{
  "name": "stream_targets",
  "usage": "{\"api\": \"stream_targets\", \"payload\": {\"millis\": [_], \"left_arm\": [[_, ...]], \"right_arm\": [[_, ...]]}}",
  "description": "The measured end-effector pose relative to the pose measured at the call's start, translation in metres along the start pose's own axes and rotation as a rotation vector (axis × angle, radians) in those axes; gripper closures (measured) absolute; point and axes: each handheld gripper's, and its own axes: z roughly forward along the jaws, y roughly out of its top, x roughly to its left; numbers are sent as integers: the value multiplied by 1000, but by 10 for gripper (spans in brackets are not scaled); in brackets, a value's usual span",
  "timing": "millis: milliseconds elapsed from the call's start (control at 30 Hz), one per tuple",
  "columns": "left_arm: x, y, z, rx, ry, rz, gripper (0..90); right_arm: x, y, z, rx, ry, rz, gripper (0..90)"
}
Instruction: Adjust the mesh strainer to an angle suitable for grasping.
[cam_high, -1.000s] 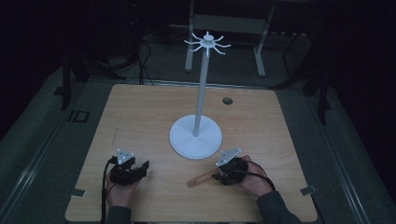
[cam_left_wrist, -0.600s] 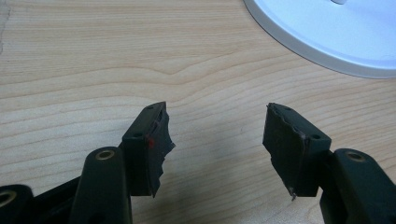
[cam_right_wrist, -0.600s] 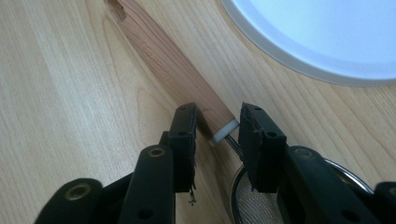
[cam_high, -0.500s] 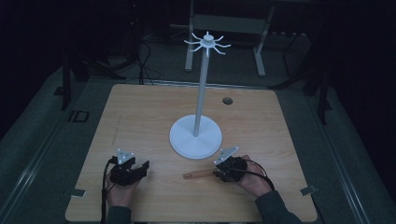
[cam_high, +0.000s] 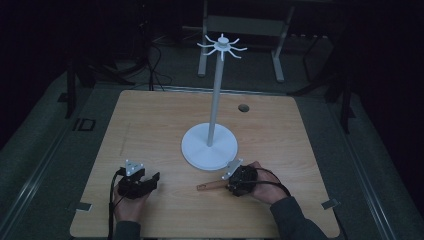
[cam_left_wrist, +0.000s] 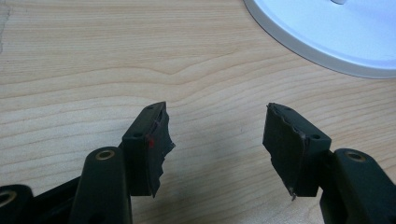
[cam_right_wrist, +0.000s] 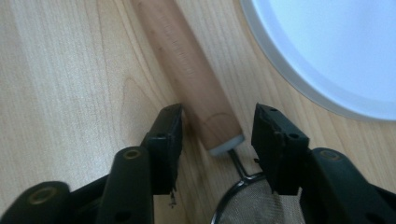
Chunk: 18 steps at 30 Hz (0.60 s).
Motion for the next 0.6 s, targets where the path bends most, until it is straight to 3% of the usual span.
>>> {"api": "stream_targets", "payload": {"millis": [200, 400, 600], "left_arm": [[0, 0, 0, 0, -1, 0, 407], [0, 0, 0, -1, -2, -1, 408], [0, 0, 0, -1, -1, 0, 408]], "right_arm": [[-6, 6, 5, 34, 24, 34, 648], [-10, 11, 8, 55, 58, 28, 624], [-19, 12, 11, 67, 115, 55, 620]]}}
